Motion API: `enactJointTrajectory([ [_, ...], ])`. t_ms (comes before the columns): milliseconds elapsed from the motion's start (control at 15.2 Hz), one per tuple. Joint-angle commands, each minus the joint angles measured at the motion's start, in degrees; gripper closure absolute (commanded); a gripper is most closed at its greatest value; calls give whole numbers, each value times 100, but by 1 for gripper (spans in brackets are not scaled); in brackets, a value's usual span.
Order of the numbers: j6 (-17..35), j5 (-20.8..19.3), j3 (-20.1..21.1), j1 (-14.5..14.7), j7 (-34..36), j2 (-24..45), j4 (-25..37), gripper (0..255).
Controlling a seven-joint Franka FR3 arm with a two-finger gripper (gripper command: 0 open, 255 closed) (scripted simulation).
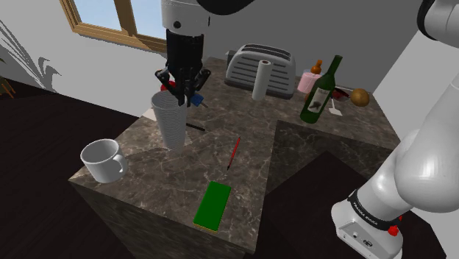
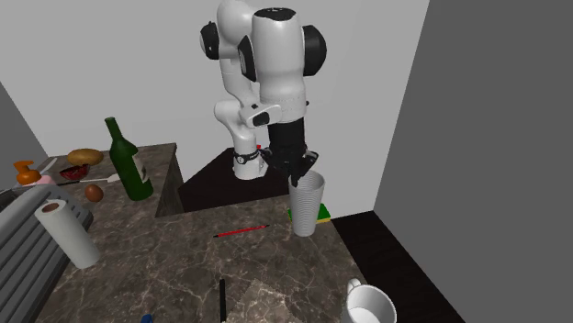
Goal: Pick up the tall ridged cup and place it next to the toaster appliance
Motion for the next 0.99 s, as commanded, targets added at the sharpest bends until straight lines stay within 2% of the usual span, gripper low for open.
enactJointTrajectory([
  [0, -152, -4, 4, 7, 11, 5, 156, 255],
  [924, -1300, -115, 39, 107, 130, 211, 1490, 255],
])
